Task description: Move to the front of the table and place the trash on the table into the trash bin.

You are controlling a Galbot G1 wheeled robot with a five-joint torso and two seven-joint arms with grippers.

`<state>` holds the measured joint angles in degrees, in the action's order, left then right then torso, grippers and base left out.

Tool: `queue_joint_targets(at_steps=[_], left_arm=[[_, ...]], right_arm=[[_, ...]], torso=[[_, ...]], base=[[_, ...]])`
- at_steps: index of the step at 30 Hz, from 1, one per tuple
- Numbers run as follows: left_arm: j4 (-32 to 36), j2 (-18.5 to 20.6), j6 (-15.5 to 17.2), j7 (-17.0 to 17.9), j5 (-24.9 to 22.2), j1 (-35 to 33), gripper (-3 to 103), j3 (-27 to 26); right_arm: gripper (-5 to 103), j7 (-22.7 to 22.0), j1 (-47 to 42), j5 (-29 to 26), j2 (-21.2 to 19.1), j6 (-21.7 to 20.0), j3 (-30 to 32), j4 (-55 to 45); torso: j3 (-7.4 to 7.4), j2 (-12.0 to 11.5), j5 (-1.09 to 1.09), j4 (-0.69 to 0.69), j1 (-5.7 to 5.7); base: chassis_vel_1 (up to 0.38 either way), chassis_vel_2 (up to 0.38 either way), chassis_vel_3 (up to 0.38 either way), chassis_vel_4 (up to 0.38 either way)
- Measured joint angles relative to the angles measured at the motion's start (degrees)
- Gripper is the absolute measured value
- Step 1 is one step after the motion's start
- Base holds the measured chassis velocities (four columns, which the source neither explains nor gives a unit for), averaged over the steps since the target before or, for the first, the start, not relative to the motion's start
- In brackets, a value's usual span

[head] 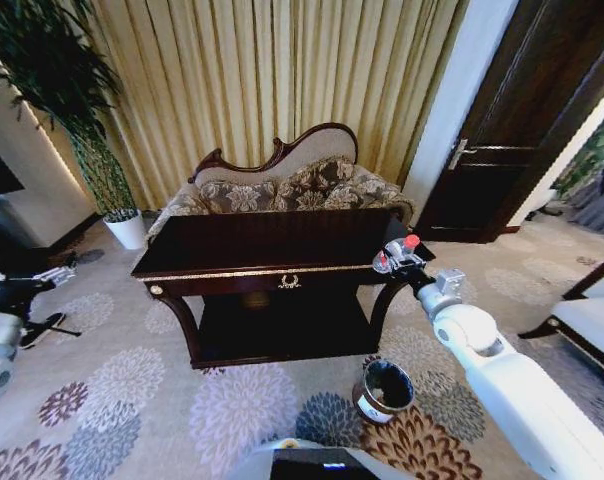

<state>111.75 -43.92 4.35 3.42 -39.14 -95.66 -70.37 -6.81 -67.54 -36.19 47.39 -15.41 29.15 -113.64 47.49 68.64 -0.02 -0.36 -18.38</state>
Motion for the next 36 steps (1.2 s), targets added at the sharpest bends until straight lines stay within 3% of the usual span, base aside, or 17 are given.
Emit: queue_joint_targets(at_steps=[6, 12, 19, 26, 31, 36], left_arm=[[0.41, -0.65, -0.08, 0.00, 0.21, 0.10, 100, 0.47], [0.52, -0.94, -0.10, 0.01, 0.26, 0.37, 100, 0.78], [0.79, -1.82, -0.09, 0.05, 0.57, 1.20, 100, 2.00], [0.55, -2.63, -1.00, 0.06, 1.11, 1.08, 100, 2.94], [0.06, -2.44, -1.83, 0.06, 1.09, 0.78, 100, 2.87], [-0.02, -2.44, -2.00, 0.06, 1.07, 0.90, 100, 3.17]], right_arm=[[27, 0.00, -0.90, 0.14, 1.76, 0.44, -0.24, 0.71], [27, 0.00, -4.08, 4.68, 4.90, 1.39, 0.79, 6.93], [27, 0.00, -3.38, 10.13, 7.58, 5.06, -0.68, 22.05], [27, 0.01, 1.18, 15.99, 11.52, 11.11, -3.92, 44.88], [27, 0.01, 3.31, 17.84, 12.99, 13.47, -4.54, 53.90], [27, 0.01, 2.93, 18.46, 14.01, 13.50, -4.13, 55.01]], torso=[[-0.02, 0.04, 0.02, -0.01, 0.05], [0.02, -0.02, 0.02, -0.04, -0.02], [0.01, -0.02, 0.02, -0.03, -0.03], [0.00, 0.00, 0.02, -0.02, 0.01], [0.00, 0.00, 0.01, -0.01, 0.00], [0.00, 0.00, 0.01, -0.01, 0.01]], base=[[0.116, -0.115, -0.116, 0.110], [0.006, -0.010, -0.002, 0.010], [0.000, 0.000, 0.000, 0.000], [0.000, 0.000, 0.000, 0.000], [0.000, 0.000, 0.000, 0.000], [0.000, 0.000, 0.000, 0.000]])
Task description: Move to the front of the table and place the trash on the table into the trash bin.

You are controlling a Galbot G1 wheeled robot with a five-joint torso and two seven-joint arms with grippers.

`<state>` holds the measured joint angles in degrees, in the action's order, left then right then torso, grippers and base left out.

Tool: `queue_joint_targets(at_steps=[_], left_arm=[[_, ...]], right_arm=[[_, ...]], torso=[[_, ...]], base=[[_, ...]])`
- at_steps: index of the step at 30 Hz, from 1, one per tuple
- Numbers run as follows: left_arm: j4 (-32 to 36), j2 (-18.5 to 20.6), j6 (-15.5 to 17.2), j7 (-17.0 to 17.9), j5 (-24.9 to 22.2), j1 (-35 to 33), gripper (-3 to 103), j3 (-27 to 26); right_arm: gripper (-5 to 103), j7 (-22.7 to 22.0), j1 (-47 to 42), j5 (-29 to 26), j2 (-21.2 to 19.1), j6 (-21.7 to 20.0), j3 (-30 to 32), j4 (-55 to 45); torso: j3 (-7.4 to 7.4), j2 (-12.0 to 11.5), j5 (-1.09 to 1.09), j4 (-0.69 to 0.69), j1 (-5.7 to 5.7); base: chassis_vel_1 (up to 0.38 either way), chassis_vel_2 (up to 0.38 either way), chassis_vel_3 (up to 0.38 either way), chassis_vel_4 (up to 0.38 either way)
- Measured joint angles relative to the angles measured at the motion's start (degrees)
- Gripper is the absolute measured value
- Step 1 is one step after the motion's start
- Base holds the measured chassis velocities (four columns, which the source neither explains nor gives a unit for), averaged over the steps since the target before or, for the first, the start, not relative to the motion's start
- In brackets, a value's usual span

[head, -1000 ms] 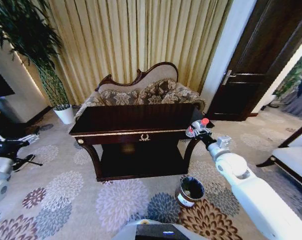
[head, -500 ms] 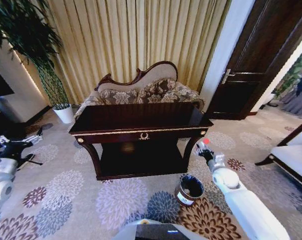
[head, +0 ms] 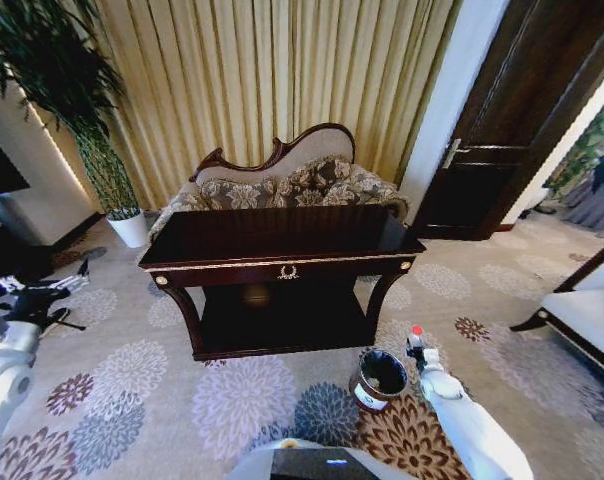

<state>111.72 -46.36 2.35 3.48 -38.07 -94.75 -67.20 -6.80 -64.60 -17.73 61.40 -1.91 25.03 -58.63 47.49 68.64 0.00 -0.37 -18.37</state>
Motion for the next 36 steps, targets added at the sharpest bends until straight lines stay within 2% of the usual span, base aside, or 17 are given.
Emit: queue_joint_targets(at_steps=[11, 13, 15, 23, 27, 29, 30, 31, 34, 35, 36], left_arm=[[0.86, -0.90, -0.01, 0.01, 0.39, 0.20, 100, 1.24], [1.11, -1.22, -0.01, 0.00, 0.58, 0.06, 100, 1.20], [1.21, -1.27, 0.01, 0.00, 0.69, 0.04, 100, 1.21], [1.22, -1.28, 0.06, 0.00, 0.82, 0.21, 100, 1.55], [1.11, -1.14, 0.11, 0.00, 0.84, 0.46, 100, 1.98], [1.09, -1.13, 0.11, 0.00, 0.84, 0.49, 100, 2.02], [1.08, -1.10, 0.11, 0.00, 0.84, 0.53, 100, 2.09], [1.08, -1.10, 0.11, 0.00, 0.84, 0.53, 100, 2.09], [1.02, -1.07, 0.12, 0.00, 0.82, 0.53, 100, 2.10], [1.02, -1.07, 0.12, 0.00, 0.82, 0.53, 100, 2.10], [0.95, -1.03, 0.12, 0.00, 0.82, 0.55, 100, 2.10]], right_arm=[[27, 0.00, -2.57, 0.99, 5.11, -1.01, 1.59, -6.14], [27, 0.00, -2.45, 2.97, 7.52, -1.42, 1.32, -6.54], [27, -0.01, -2.32, 3.58, 8.26, -1.43, 1.11, -6.11], [26, -0.01, -2.10, 3.70, 8.30, -1.51, 0.96, -5.75], [48, -0.01, -1.79, 3.68, 7.83, -1.59, 0.94, -5.55], [48, -0.01, -1.71, 3.68, 7.82, -1.59, 0.94, -5.47], [54, -0.01, -1.54, 3.68, 7.81, -1.60, 0.89, -5.29], [54, -0.01, -1.54, 3.68, 7.81, -1.60, 0.89, -5.29], [70, -0.01, -1.38, 3.68, 7.83, -1.61, 0.76, -5.21], [70, -0.01, -1.38, 3.68, 7.83, -1.61, 0.76, -5.21], [76, -0.01, -1.30, 3.68, 7.87, -1.61, 0.73, -5.21]], torso=[[0.00, 0.00, -0.01, 0.01, 0.00], [0.00, 0.00, 0.00, 0.01, 0.00], [0.00, 0.00, 0.00, 0.00, 0.00], [0.00, 0.00, 0.00, 0.00, 0.00], [0.00, 0.00, 0.00, -0.01, 0.00], [0.00, 0.00, 0.00, -0.01, 0.00], [0.00, 0.00, 0.00, 0.00, 0.00], [0.00, 0.00, 0.00, 0.00, 0.00], [0.00, 0.00, 0.00, 0.00, 0.00], [0.00, 0.00, 0.00, 0.00, 0.00], [0.00, 0.00, 0.00, -0.01, 0.00]], base=[[0.000, 0.000, 0.000, 0.000], [0.000, 0.000, 0.000, 0.000], [0.000, 0.000, 0.000, 0.000], [0.000, 0.000, 0.000, 0.000], [0.000, 0.000, 0.000, 0.000], [0.000, 0.000, 0.000, 0.000], [0.000, 0.000, 0.000, 0.000], [0.000, 0.000, 0.000, 0.000], [0.000, 0.000, 0.000, 0.000], [0.000, 0.000, 0.000, 0.000], [0.000, 0.000, 0.000, 0.000]])
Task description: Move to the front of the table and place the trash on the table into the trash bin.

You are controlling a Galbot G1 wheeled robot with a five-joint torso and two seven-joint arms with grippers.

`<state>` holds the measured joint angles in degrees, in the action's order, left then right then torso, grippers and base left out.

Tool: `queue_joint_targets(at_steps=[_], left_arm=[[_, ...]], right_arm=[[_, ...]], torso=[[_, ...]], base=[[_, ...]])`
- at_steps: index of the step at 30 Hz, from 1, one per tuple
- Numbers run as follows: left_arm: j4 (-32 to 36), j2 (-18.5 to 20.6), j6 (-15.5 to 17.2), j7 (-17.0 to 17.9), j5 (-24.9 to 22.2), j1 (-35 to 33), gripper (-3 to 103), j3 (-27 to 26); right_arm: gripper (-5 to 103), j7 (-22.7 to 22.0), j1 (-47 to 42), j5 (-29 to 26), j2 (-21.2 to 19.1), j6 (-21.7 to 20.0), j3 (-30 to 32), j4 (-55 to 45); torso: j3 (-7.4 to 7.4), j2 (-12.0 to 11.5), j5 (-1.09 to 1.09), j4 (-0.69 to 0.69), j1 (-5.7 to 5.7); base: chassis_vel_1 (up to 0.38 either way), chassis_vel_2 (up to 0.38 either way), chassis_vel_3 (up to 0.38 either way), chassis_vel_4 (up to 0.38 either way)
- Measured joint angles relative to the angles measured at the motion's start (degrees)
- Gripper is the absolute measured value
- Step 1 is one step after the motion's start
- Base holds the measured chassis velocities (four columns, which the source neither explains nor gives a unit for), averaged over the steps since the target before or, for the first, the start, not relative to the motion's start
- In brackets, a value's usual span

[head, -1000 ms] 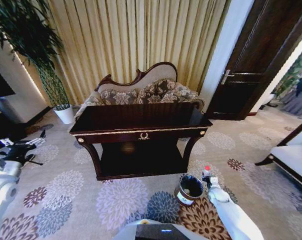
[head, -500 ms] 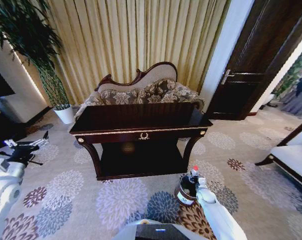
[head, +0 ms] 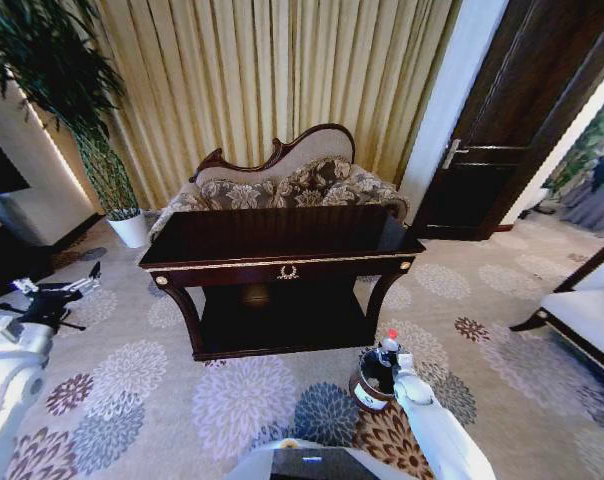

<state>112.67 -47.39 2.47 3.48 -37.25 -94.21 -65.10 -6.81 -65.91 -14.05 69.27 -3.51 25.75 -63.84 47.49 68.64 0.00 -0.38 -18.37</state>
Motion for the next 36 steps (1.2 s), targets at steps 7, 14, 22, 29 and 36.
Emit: queue_joint_targets(at_steps=[7, 14, 22, 29, 36], left_arm=[[-0.16, -0.03, 0.00, 0.00, 0.10, 0.64, 100, 0.70], [1.30, -0.74, 0.38, 0.10, 0.18, 1.07, 100, 1.58], [5.52, -1.80, 2.48, 0.56, 0.06, 1.15, 100, 1.69], [8.02, -2.13, 3.52, 0.81, 0.02, 1.34, 100, 1.69], [8.33, -2.10, 3.64, 0.82, -0.06, 1.30, 100, 1.43]], right_arm=[[99, 0.00, 0.18, 0.11, -0.02, 0.00, -0.17, -0.65], [100, 0.00, -1.89, -0.10, -0.21, 1.67, 2.20, -11.65], [100, -0.01, -3.95, -3.07, -2.54, -0.75, 1.89, -33.65], [100, 0.01, -7.24, -4.26, -5.56, -8.09, -3.29, -54.45], [100, 0.01, -10.68, -4.13, -6.55, -10.39, -4.99, -63.54]], torso=[[0.00, 0.00, 0.00, 0.00, 0.00], [0.00, 0.00, 0.00, 0.00, 0.00], [0.00, 0.00, 0.00, 0.01, 0.00], [0.00, 0.00, 0.00, 0.01, 0.00], [0.00, 0.00, 0.00, 0.00, 0.00]], base=[[0.000, 0.000, 0.000, 0.000], [0.000, 0.000, 0.000, 0.000], [0.000, 0.000, 0.000, 0.000], [0.000, 0.000, 0.000, 0.000], [0.000, 0.000, 0.000, 0.000]])
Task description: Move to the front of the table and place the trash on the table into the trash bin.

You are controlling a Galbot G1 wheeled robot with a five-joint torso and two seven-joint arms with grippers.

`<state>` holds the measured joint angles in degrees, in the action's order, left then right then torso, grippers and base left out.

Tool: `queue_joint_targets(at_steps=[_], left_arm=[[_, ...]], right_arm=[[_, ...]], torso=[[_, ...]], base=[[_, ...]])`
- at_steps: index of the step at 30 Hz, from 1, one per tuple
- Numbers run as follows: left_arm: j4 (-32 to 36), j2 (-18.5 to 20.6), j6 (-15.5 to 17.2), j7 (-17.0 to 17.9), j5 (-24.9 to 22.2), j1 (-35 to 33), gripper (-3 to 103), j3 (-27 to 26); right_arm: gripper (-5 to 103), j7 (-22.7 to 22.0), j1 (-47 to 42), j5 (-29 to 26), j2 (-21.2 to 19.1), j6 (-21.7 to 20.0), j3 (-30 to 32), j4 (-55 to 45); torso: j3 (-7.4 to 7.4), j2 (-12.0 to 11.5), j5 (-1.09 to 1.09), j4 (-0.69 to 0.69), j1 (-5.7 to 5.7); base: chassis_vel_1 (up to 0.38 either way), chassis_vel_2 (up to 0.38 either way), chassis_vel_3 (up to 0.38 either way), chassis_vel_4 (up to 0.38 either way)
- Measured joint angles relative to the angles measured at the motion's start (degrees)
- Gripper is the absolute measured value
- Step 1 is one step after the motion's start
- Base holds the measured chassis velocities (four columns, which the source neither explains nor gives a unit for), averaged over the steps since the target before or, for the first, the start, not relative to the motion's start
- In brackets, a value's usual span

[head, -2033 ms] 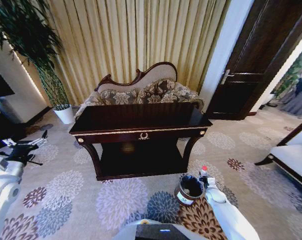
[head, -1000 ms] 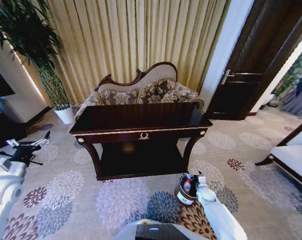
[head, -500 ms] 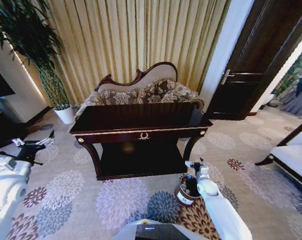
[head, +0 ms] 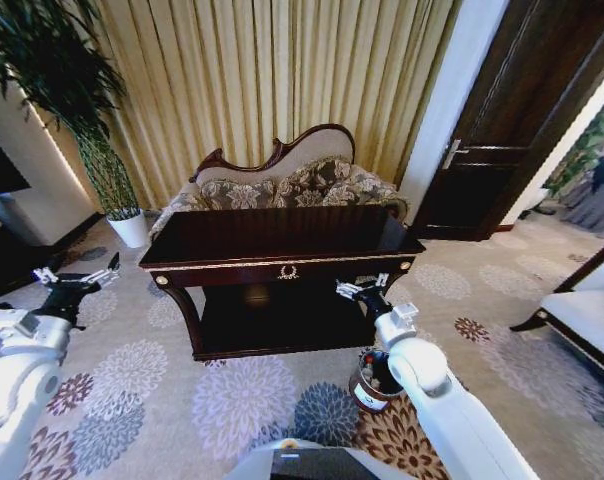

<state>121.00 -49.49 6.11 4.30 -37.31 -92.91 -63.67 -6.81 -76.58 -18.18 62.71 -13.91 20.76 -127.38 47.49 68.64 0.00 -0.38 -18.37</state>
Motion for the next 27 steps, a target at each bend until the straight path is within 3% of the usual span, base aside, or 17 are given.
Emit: queue_joint_targets(at_steps=[10, 27], left_arm=[[-0.10, -0.02, 0.00, -0.05, -0.02, 0.11, 100, 0.44], [0.00, -0.09, -0.27, -0.37, -0.04, -0.39, 100, 0.13]], right_arm=[[100, -0.01, -0.72, 0.28, -0.21, -0.12, 0.76, 0.04], [100, -0.01, -0.80, 0.43, 0.23, 0.10, 1.09, 0.59]], torso=[[0.01, -0.01, 0.01, 0.00, -0.02], [0.00, 0.00, 0.02, -0.01, 0.02]], base=[[0.043, -0.045, -0.049, 0.048], [0.200, -0.198, -0.197, 0.197]])
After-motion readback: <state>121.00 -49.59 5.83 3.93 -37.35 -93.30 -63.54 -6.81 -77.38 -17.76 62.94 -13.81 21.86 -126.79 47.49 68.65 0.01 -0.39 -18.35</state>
